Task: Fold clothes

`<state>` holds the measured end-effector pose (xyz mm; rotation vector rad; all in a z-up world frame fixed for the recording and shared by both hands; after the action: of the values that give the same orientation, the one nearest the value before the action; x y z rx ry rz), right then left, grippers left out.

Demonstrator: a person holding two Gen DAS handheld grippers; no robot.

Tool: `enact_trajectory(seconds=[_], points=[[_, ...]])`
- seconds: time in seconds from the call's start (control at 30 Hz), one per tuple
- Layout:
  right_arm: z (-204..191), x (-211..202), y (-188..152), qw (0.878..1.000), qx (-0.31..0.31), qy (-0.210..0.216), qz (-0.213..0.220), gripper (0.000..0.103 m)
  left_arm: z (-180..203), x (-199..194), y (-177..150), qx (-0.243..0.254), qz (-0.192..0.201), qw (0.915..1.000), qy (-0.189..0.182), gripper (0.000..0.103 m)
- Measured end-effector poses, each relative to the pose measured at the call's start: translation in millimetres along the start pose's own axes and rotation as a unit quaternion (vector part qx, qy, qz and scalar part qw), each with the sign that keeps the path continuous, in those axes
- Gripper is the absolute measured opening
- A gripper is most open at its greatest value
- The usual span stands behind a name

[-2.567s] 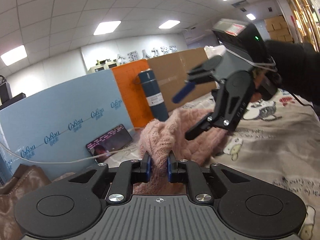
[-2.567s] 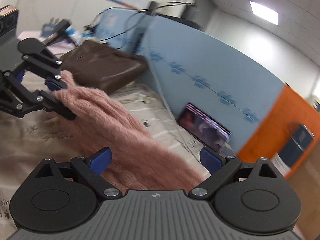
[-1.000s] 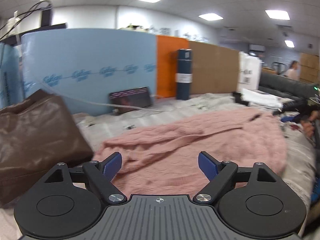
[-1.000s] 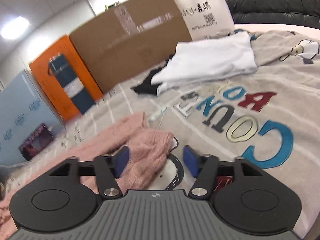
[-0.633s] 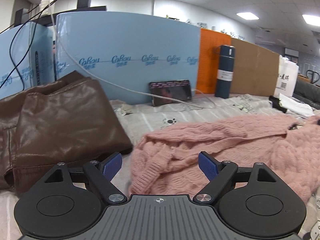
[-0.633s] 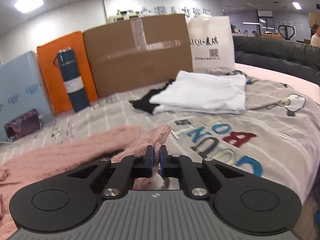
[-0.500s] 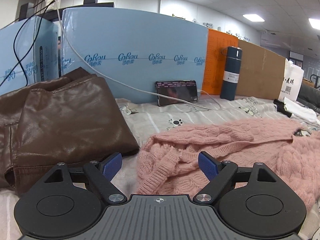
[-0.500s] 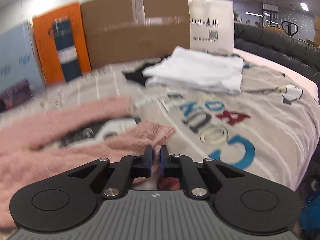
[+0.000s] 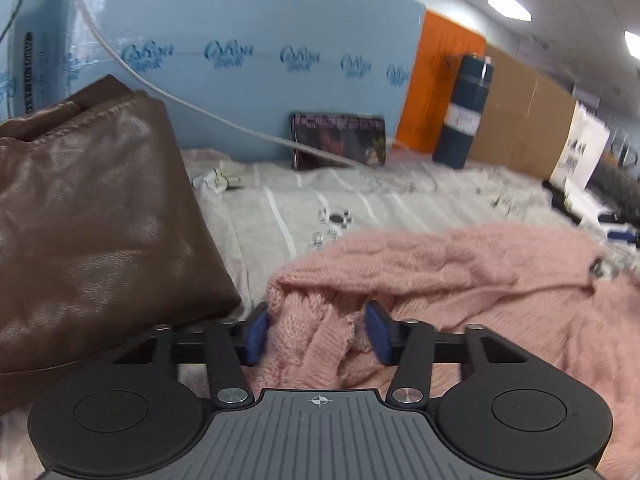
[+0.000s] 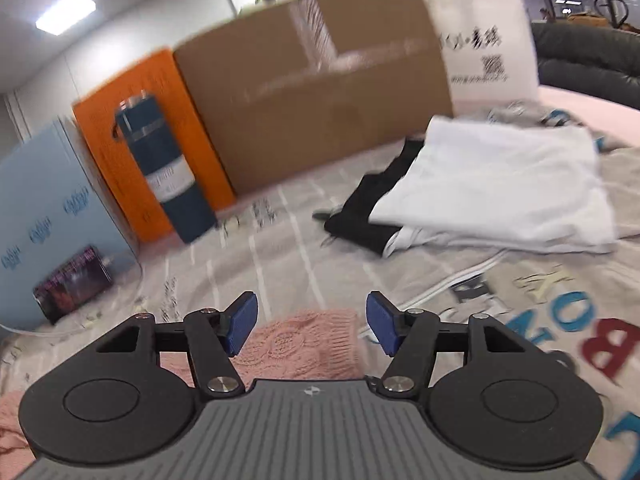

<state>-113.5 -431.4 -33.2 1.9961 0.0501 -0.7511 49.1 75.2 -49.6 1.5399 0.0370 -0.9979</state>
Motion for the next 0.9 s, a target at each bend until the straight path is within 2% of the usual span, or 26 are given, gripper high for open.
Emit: enact_trajectory(seconds=[0.03,0.07,0.1,0.17,0.23,0.3,0.5,0.57,0.67,0.77,0.8,0.83,0.87,0.9], points=[[-3.7,12.2,-1.2,1.0,-0.003,-0.002,-0.016,0.057,1.3,2.3,-1.6,0.008,0.005,0.9999,0.003,0.041],[-9.0,20.0,-5.7,1.0,-0.012,-0.005,-0.027,0.056,3.0,2.4,-2.0,0.014,0.006,0.9999,0.005,0.035],[-14.8,26.9,-10.3,0.999,-0.024,-0.009,-0.036,0.055,5.1,1.5,-2.1,0.019,0.008,0.9998,0.004,0.024],[-34.1,25.5,-23.0,0.995,-0.095,-0.016,-0.027,0.04,11.9,-1.0,-3.9,0.035,0.015,0.9992,0.007,0.017],[-47.7,20.1,-34.6,0.988,-0.15,-0.004,-0.025,0.016,23.2,-4.2,-5.7,0.066,0.026,0.9973,0.018,0.014],[-55.4,12.4,-40.9,0.982,-0.186,-0.001,-0.011,0.008,32.0,-10.1,-2.8,0.088,0.049,0.9945,0.029,0.013],[-55.3,-9.9,-12.9,0.977,-0.193,-0.02,0.089,0.004,41.6,-20.3,19.0,0.116,0.11,0.9856,0.057,0.012],[-54.7,-8.3,-5.4,0.973,-0.201,-0.044,0.105,0.004,41.7,-18.6,25.9,0.12,0.118,0.9835,0.065,0.012],[-42.4,10.0,-2.1,0.981,-0.177,-0.047,0.071,0.004,35.5,2.8,27.5,0.12,0.083,0.9869,0.068,0.013],[-34.8,28.4,-14.1,0.981,-0.178,-0.076,0.026,0.006,35.5,26.4,19.4,0.142,0.025,0.985,0.095,0.024],[-35.8,27.2,-16.9,0.979,-0.184,-0.086,0.033,0.015,37.1,25.8,16.4,0.154,0.028,0.9819,0.107,0.032],[-37.6,23.0,-17.5,0.977,-0.186,-0.099,0.046,0.039,38.8,24.6,13.5,0.165,0.033,0.9785,0.12,0.04],[-40.9,16.0,-15.9,0.974,-0.184,-0.112,0.068,0.051,41.0,22.2,13.6,0.173,0.039,0.9745,0.137,0.062],[-44.7,8.9,-14.2,0.971,-0.183,-0.123,0.089,0.058,42.2,17.7,14.6,0.175,0.048,0.9733,0.141,0.075]])
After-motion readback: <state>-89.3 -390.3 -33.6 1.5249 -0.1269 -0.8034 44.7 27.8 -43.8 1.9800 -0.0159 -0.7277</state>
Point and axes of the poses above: each gripper's, at about its wrist camera, not at the fingertips, and x roughly the way its jaws point, z to its right, y to its top, the point moved 1 cm from there along x, roughly the way its jaws point, and after that the axes turned 2 degrees about y, right-handed, at the moved point
